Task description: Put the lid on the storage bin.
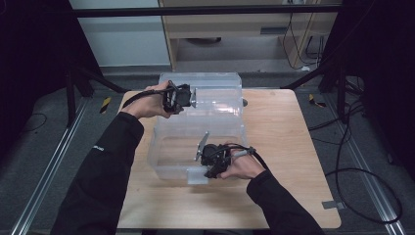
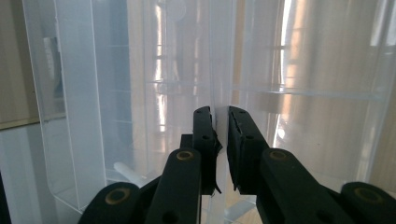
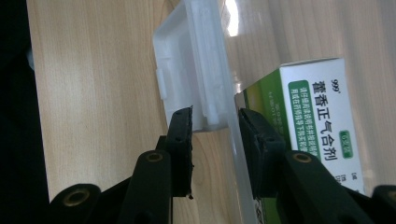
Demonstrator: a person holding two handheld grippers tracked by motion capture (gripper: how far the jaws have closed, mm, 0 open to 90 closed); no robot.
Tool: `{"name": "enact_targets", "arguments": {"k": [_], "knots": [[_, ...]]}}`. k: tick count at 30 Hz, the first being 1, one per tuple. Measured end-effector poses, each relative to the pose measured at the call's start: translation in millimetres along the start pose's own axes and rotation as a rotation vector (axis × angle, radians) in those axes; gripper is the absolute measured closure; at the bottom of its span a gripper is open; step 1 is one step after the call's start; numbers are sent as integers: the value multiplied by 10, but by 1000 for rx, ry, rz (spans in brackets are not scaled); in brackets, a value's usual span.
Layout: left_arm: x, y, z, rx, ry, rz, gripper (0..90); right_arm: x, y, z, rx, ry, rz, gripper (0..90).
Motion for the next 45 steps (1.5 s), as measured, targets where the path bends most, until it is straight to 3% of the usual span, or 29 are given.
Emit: {"name": "enact_targets", "arguments": {"k": [6,8,10,12,15,19,24,30,31,34,45], "knots": [[-55,-73,-9,-5,28,8,825,15,1,-2,0,1,10,663],[-90,-92,-7,-15,16,11,827,16,1,-2,2,-6,18,662],[-101,-118,-10,-19,38,2,829,18,1,-2,3,-7,21,662],[-138,-146,3,-15,28,7,830,16,3,-2,3,-6,23,662],[-170,-172,2,-37,43,1,831,13,3,-2,9,-6,22,662],[-236,-207,38,-45,20,-5,833,19,5,-4,5,-3,27,661],[-287,-249,60,-37,38,-23,835,14,4,2,-4,-3,25,660],[-377,-274,106,-53,19,-29,834,16,1,4,-13,2,27,659],[-369,-282,103,-54,42,-42,835,14,0,4,-12,2,28,659],[-405,-291,105,-70,44,-50,834,20,1,0,-14,6,24,659],[-527,-332,153,-83,37,-56,833,18,3,-4,-25,8,23,658]]}}
Point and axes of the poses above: each handheld gripper's, and its own axes: y roughly forward along the jaws, z roughly out of its underside, x roughly to its left, the point moved 8 cm from there along y, roughly forward along the jaws, and after that the axes turned 15 degrees about -y, right-handed, at the moved point
